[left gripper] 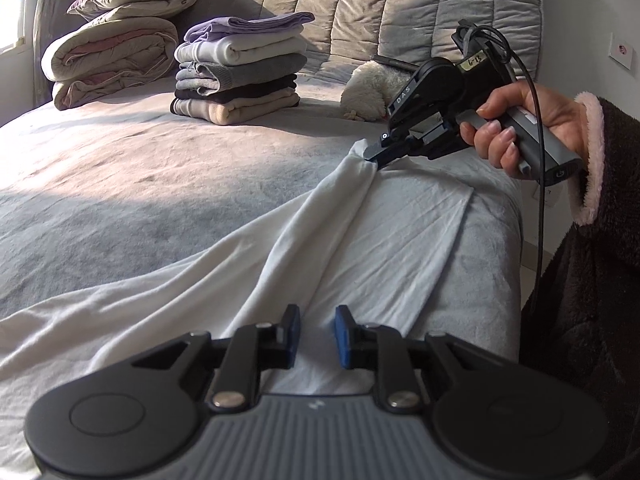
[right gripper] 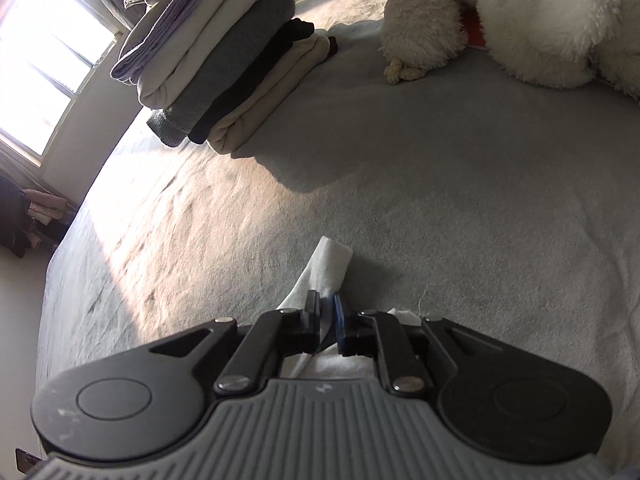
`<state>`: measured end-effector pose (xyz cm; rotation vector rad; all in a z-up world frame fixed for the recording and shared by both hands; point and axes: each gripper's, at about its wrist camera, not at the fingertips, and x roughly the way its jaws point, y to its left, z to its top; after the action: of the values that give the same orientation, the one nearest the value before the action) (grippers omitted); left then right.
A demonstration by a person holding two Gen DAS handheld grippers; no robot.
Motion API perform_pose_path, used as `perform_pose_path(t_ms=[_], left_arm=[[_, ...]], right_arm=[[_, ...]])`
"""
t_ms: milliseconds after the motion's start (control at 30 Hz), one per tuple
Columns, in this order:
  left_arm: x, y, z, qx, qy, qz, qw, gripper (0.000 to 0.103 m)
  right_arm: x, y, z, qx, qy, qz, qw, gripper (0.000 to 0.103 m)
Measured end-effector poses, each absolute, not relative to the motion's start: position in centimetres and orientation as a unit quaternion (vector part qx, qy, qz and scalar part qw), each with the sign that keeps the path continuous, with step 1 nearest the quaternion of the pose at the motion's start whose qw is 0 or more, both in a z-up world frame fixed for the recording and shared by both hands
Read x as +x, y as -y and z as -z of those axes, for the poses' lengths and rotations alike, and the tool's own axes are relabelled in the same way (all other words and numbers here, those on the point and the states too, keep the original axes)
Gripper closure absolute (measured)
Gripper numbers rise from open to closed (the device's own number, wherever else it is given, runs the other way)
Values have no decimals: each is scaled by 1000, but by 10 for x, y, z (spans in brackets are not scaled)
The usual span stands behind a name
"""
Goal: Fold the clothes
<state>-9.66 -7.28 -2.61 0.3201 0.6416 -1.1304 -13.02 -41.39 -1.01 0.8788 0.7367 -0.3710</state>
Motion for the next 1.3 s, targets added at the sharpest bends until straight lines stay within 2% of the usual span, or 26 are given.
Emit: perform_pose_path(t_ms=[300, 400, 467, 500, 833, 867, 933, 1167, 1300], left_arm=[[-92, 77, 26, 142, -295, 513, 794, 87], [-94, 80, 27, 147, -292, 511, 795, 87], [-94, 81, 28, 151, -290, 509, 797, 91], [-94, 81, 28, 152, -289, 507, 798, 103], [-90, 72, 15, 113, -283, 508, 806, 103], [-88, 71, 15, 105, -288, 509, 805, 103], [-85, 68, 15, 90, -297, 510, 802, 103], [-83, 73, 22, 97, -316, 503, 798, 103], [-84, 76, 25, 110, -314, 501, 799, 99]], right_arm=[[-131, 415, 4, 423, -324, 164, 830, 89], [-130, 413, 2, 421, -321, 160, 833, 92], [-131, 412, 0, 412, -318, 164, 838, 94], [-131, 411, -1, 406, -315, 167, 841, 96], [-142, 413, -17, 384, -293, 182, 857, 100], [-143, 413, -16, 383, -297, 188, 854, 100], [-145, 415, -12, 388, -310, 198, 845, 89], [-140, 410, 5, 406, -347, 176, 827, 88], [-137, 407, 9, 407, -353, 173, 824, 85]])
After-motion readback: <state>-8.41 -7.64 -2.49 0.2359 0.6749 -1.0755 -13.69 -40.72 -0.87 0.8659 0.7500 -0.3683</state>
